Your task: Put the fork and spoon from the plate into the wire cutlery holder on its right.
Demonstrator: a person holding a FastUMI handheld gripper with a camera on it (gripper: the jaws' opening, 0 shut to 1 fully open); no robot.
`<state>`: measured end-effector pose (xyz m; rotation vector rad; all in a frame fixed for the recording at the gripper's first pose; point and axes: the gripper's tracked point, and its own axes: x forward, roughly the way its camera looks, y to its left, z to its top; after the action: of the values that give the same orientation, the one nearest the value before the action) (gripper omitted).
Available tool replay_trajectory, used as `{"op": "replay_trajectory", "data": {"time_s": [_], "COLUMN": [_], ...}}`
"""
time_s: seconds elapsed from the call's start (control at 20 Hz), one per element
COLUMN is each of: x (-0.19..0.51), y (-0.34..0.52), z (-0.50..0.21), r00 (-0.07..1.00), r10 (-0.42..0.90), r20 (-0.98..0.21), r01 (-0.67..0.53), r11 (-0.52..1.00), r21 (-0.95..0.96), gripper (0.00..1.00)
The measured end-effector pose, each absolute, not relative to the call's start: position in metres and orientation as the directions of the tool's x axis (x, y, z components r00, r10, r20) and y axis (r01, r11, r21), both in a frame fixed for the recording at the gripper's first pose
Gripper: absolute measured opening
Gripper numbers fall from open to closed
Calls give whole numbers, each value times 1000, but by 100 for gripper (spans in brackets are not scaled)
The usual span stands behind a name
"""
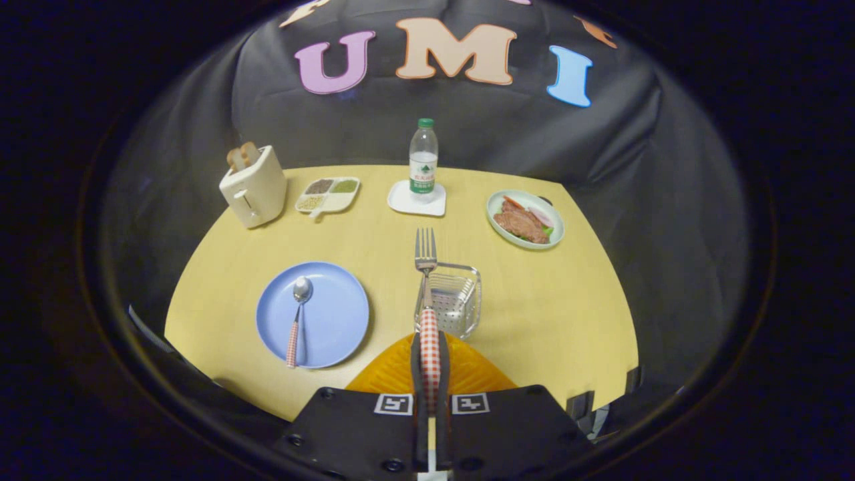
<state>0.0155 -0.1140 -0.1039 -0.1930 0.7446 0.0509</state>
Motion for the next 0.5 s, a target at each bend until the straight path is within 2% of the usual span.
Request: {"op": "replay_trajectory", "data": {"time_s": [0.2,0.5], "x": [13,22], "y": [-138,-139], "z": [-116,-135], "r00": [628,446], "r10": [-63,-29], "r20": [-776,-895], "r01": [-135,-190], "r11": [973,974], "r21": [-188,-126], "gripper": [7,7]}}
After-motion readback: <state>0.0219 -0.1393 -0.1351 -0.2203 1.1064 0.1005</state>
